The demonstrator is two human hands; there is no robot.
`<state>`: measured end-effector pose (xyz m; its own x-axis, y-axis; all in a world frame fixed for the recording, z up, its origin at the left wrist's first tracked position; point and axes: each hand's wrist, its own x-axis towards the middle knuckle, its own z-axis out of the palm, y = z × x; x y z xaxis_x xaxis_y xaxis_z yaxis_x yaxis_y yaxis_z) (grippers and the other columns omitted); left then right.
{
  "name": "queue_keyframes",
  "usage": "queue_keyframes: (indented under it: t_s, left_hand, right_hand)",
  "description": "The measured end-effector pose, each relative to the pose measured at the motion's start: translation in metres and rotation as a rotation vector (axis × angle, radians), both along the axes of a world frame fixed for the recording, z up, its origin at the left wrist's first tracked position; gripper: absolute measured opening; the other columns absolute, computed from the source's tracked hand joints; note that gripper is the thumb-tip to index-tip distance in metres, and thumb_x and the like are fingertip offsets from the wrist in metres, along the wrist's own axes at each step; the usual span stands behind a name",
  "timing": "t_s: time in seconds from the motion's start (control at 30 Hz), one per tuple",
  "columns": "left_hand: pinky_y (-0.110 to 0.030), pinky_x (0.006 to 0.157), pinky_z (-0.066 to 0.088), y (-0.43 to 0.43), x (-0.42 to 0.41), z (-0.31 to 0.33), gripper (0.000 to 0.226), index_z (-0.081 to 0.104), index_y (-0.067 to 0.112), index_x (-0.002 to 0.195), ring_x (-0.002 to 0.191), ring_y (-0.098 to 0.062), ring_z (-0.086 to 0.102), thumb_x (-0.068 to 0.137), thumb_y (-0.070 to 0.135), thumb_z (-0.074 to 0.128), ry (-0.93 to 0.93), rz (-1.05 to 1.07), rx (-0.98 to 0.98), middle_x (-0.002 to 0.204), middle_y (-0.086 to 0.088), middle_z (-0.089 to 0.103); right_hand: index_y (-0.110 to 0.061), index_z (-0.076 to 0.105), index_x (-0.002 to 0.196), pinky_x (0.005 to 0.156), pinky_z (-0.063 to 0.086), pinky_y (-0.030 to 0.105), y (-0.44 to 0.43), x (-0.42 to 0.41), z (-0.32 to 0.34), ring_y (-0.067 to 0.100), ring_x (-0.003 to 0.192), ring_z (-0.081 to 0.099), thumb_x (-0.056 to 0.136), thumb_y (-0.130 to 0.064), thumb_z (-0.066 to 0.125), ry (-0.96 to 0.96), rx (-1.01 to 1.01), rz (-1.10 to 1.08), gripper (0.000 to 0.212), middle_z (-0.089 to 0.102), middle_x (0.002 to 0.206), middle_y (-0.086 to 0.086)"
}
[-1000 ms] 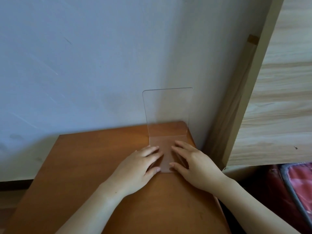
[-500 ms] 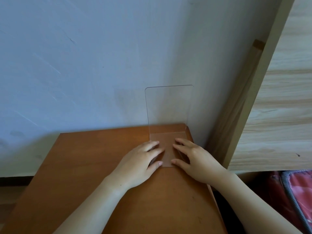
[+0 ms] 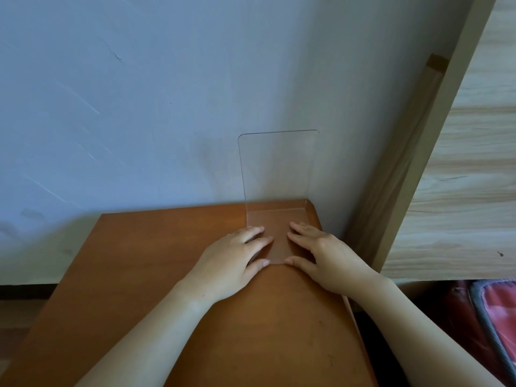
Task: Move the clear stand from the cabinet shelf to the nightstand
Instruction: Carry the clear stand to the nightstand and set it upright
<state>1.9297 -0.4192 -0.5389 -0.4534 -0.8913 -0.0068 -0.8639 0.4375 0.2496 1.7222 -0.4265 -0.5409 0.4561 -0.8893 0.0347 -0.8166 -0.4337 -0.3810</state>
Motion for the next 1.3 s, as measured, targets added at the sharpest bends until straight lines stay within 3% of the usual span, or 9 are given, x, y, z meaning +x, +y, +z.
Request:
queue_keyframes:
  t_s: [0.57,1.0,1.3]
  left_hand:
    - [-0.035,0.109,0.027,-0.011,-0.004,0.006,0.048,0.03,0.037,0.14,0.138,-0.014,0.024,0.093,0.046,0.037,-0.072,0.013,0.025,0.153,0.012,0.022]
    - [-0.038,0.112,0.025,-0.012,-0.002,0.002,0.044,0.035,0.038,0.137,0.138,-0.014,0.023,0.094,0.045,0.037,-0.025,0.024,0.038,0.152,0.01,0.024]
    - [-0.039,0.111,0.027,-0.005,0.004,0.007,0.045,0.038,0.041,0.135,0.136,-0.01,0.027,0.091,0.052,0.035,0.068,0.055,0.043,0.149,0.012,0.031]
  right_hand:
    - [-0.022,0.032,0.142,0.106,0.008,0.016,-0.011,-0.001,-0.002,0.008,0.141,0.016,0.089,-0.045,0.051,-0.024,-0.003,0.003,0.061,0.022,0.154,-0.006]
    - [-0.023,0.039,0.139,0.104,0.016,0.016,-0.012,0.0,-0.005,0.009,0.139,0.023,0.088,-0.044,0.055,-0.057,-0.022,-0.029,0.057,0.028,0.152,-0.007]
    - [-0.024,0.046,0.134,0.105,0.035,0.027,-0.004,0.002,-0.002,0.012,0.133,0.035,0.086,-0.043,0.058,-0.13,-0.074,-0.08,0.053,0.036,0.148,-0.005]
